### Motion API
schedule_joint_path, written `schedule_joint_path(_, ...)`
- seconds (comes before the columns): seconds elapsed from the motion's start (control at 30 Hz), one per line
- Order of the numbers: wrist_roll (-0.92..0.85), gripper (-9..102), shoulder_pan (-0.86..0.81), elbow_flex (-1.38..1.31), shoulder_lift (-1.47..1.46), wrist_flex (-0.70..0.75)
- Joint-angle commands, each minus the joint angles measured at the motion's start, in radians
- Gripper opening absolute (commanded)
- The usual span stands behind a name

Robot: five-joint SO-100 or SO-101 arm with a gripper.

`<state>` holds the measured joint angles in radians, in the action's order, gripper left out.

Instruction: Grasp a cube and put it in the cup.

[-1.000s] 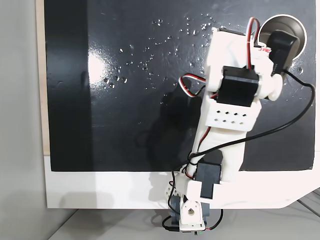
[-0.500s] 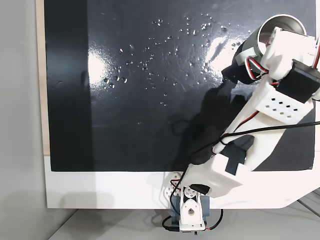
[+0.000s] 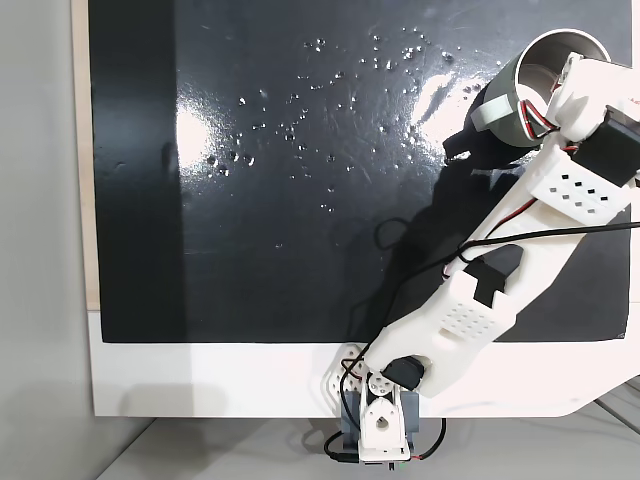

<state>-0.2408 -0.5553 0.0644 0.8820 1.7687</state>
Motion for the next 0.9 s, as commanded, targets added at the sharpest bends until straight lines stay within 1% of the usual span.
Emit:
schedule_joint_path(0.0, -0.008, 4, -0.003, -0.060, 0.014, 0.012)
schedule_joint_path(0.03, -0.008, 6, -0.003, -0.061, 0.014, 0.015)
schedule_joint_path(0.1, -0.003, 16, -0.003, -0.066, 0.014, 0.020)
schedule_joint_path(0.2, 0.014, 24, -0.006, -0.066, 0.020, 0.023)
schedule_joint_path(0.33, 0.023, 26, -0.006, -0.066, 0.029, 0.026)
schedule_joint_path(0.87, 0.020, 24, -0.003, -0.052, 0.049, 0.028)
